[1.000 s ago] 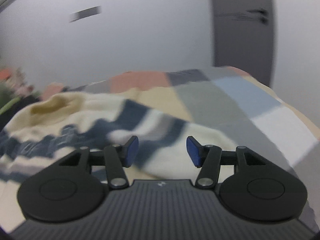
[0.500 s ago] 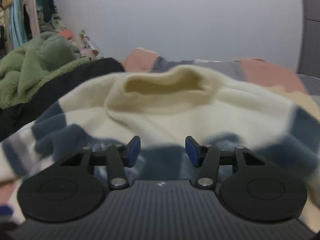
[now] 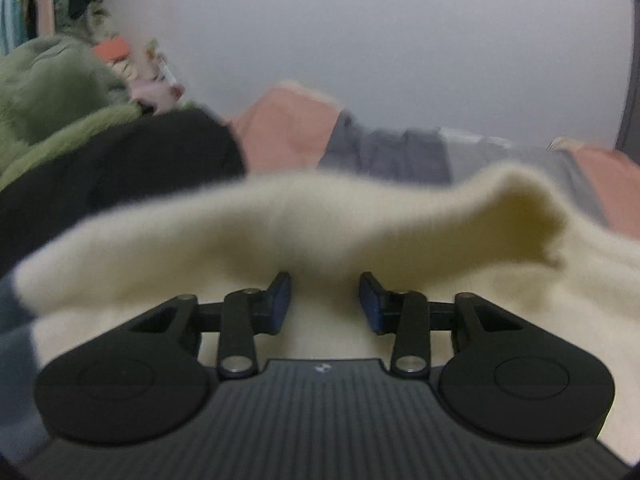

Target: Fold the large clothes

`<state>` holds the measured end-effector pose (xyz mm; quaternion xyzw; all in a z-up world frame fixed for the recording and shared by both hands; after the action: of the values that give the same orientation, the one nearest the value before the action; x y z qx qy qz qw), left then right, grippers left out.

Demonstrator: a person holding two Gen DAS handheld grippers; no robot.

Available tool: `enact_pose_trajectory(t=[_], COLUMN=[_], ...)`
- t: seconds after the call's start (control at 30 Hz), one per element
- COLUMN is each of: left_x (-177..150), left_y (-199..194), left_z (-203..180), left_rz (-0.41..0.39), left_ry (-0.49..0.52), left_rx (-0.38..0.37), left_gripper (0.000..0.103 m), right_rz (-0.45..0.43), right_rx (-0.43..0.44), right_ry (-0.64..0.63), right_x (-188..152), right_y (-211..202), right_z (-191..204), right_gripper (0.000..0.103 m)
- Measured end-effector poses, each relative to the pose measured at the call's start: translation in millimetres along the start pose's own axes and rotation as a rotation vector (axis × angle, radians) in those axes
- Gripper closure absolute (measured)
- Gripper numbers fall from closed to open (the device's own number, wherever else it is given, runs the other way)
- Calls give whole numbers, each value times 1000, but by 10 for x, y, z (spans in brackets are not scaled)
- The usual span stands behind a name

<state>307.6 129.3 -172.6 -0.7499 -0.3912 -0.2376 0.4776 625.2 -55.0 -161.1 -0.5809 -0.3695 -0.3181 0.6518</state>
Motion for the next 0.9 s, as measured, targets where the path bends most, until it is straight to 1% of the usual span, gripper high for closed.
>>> enact_pose_trajectory(t=[0.07, 0.17, 0.23, 0.33, 0.4, 0.47, 0.6, 0.7, 0.8, 0.87, 0.9], left_x=[-19, -37, -45, -51, -65, -78, -116, -190, -277, -315, -341], left_y=[19, 22, 13, -24, -75, -126, -272, -375, -492, -602, -655], left_z=[-1, -19, -32, -19, -9, 0, -13, -39, -76, -102, -101], left_rz=[-1, 0, 5, 17, 30, 45, 60, 79, 98, 90, 92], left_ry=[8, 27, 35, 16, 7, 2, -20, -15, 10, 21, 17], left_rx=[1, 6, 10, 16, 20, 35, 45, 68, 106, 117, 124], left_gripper=[35, 34, 34, 34, 34, 34, 34, 34, 34, 34, 34], right_rz=[9, 33, 42, 42, 62, 118, 170, 194, 196, 207, 207], right_rx=[11, 24, 48, 64, 48, -1, 6, 13, 16, 0, -10], right_ry=[46, 113, 131, 110, 87, 62, 93, 147, 241, 272, 292], right_x=[18, -34, -63, -80, -122, -232, -468, -706, -992, -1234, -1357], right_y=[2, -133, -333, -717, -1017, -1315, -2018, -2529, -2981, -3237, -3358], right_z=[-59, -141, -200, -274, -352, -454, -642, -808, -1001, -1090, -1140], right_gripper=[64, 64, 64, 63, 63, 63, 63, 63, 62, 59, 51])
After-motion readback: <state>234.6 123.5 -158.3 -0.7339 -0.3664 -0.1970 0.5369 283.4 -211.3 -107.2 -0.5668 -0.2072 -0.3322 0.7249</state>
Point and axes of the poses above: each gripper's, at about its wrist camera, not at the fingertips, and y roughly the way its jaws point, z to its left, x to its top, the point moved 10 cm from there along y, roughly the way its jaws point, and after that the axes turned 1 degree about y, right-handed, at the moved point
